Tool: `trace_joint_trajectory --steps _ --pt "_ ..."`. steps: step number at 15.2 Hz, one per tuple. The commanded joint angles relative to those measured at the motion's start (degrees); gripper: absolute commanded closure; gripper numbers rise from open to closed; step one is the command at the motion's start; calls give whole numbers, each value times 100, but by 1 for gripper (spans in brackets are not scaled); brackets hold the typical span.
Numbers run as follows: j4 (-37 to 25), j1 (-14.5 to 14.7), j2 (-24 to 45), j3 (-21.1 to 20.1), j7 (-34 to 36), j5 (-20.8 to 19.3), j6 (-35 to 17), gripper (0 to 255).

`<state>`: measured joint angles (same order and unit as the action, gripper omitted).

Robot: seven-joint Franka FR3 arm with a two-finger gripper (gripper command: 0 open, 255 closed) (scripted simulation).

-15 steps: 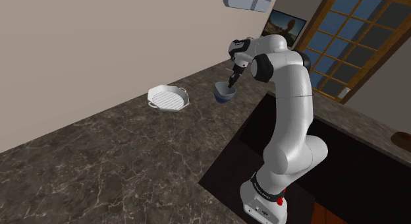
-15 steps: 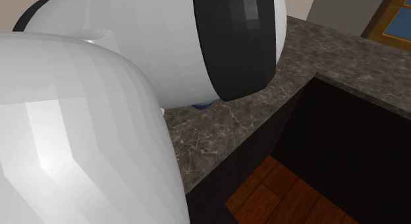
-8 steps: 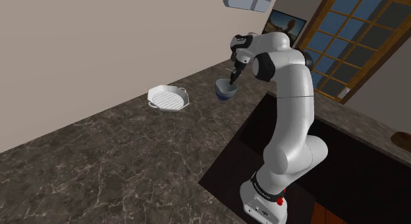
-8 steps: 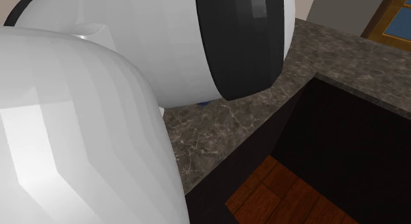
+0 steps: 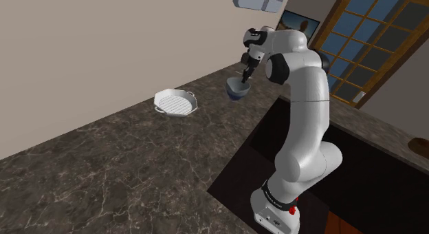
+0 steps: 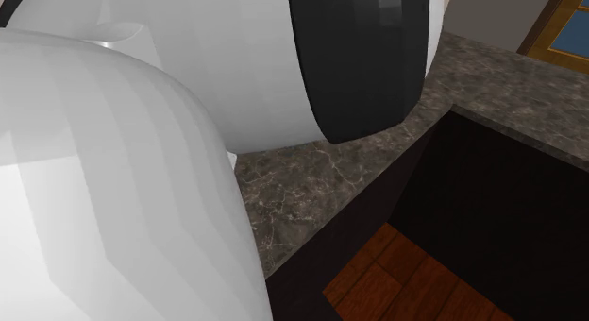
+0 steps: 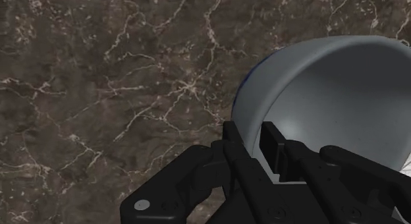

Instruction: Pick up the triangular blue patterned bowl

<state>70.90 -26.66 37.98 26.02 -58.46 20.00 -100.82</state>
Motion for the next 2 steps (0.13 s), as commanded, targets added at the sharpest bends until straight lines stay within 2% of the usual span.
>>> trace_joint_trajectory --steps 1,2 --pt "-99 -20 -2 4 11 -6 93 255" --pt "-100 -20 -1 3 11 -5 93 255"
